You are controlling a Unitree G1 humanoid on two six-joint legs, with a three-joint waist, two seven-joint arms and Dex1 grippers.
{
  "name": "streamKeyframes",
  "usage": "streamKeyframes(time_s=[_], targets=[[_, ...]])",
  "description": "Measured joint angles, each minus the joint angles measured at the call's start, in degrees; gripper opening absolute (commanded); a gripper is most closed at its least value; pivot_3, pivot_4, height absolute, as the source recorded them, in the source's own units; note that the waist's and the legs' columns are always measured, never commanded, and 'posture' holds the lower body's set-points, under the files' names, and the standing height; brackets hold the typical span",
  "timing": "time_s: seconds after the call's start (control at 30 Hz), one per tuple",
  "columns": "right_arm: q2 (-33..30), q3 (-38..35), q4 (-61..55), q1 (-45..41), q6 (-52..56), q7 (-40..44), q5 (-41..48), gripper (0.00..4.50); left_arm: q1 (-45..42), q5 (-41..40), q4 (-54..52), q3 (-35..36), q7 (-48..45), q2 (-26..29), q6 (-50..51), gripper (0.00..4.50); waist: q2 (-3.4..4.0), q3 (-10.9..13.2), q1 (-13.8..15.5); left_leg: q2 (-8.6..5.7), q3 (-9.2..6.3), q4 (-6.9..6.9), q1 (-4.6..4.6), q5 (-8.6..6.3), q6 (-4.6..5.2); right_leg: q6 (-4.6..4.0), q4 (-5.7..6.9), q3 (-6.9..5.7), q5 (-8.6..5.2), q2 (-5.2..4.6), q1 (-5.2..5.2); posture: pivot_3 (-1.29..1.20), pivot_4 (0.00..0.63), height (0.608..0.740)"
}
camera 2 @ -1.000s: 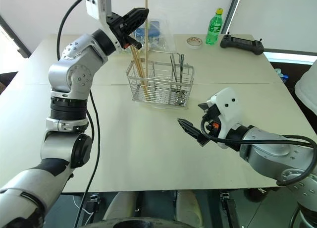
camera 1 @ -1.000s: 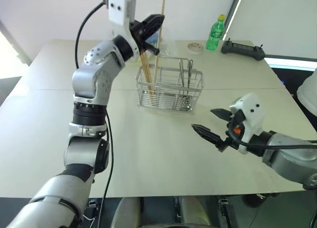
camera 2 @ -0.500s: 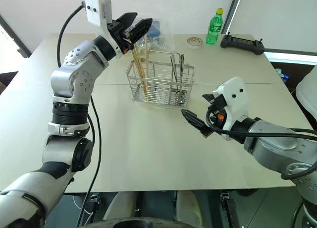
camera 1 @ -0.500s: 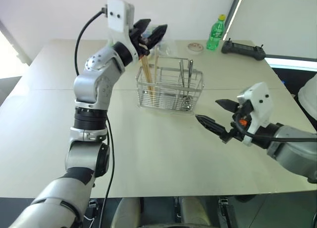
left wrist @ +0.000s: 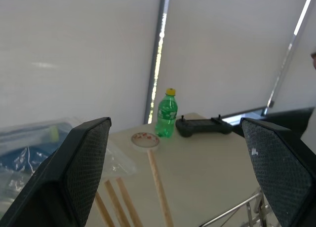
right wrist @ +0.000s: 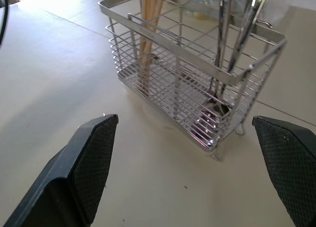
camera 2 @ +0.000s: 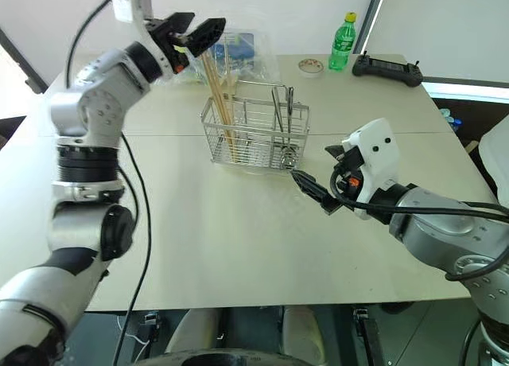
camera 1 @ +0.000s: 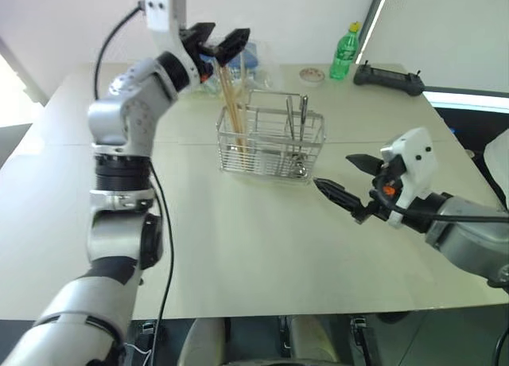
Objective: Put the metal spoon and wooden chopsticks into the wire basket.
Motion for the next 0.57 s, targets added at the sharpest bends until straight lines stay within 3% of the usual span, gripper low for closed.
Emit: streamKeyframes(time_s=[0.2, 0.23, 0.3, 0.43, 0.57], targets=[[-0.32, -0.57, 2.73, -1.31, -0.01, 3.02, -2.04, 4.5, 2.44, 1.1, -1.96, -3.39, -20.62, 14.63, -4.62, 4.39, 0.15, 0.01, 0.11, 0.06, -0.02, -0.06, 0.01, 0.0, 0.0, -0.06, -0.02, -0.01, -0.03, -0.03, -0.01, 0.0, 0.15, 0.726], [-0.56, -0.71, 3.18, -2.39, -0.09, 4.37, -2.7, 4.5, 6.96, 1.93, -3.46, -5.72, -30.36, 22.78, -7.61, 4.39, 0.21, 0.06, -0.19, 0.08, 0.08, -0.09, 0.01, 0.0, 0.0, -0.09, -0.03, 0.05, -0.04, -0.04, -0.08, 0.0, 0.15, 0.726], [-0.8, -1.29, 4.15, -2.44, -0.09, 5.33, -3.5, 4.5, 9.2, 2.54, -3.12, -5.84, -37.03, 27.8, -9.35, 4.39, 0.17, 0.08, -0.36, 0.13, 0.07, -0.1, -0.03, 0.0, 0.0, -0.12, -0.04, 0.04, -0.05, -0.05, -0.11, 0.0, 0.15, 0.726], [-0.81, -1.45, 5.19, -3.02, -0.08, 7.33, -4.24, 4.5, 9.13, 3.15, -2.14, -5.87, -43.16, 32.27, -11.52, 4.39, 0.18, 0.08, 0.5, 0.18, 0.05, -0.06, -0.05, 0.0, 0.0, -0.12, -0.06, 0.03, -0.05, -0.14, -0.09, 0.0, 0.15, 0.726], [-0.87, -1.5, 5.56, -4.61, -0.06, 8.73, -4.79, 4.5, 8.95, 3.56, -0.91, -5.85, -44.73, 32.78, -12.18, 4.39, 0.18, 0.08, 0.47, 0.18, 0.07, 0.0, -0.07, 0.0, 0.0, -0.12, -0.1, 0.04, -0.05, -0.17, -0.06, 0.0, 0.15, 0.726]])
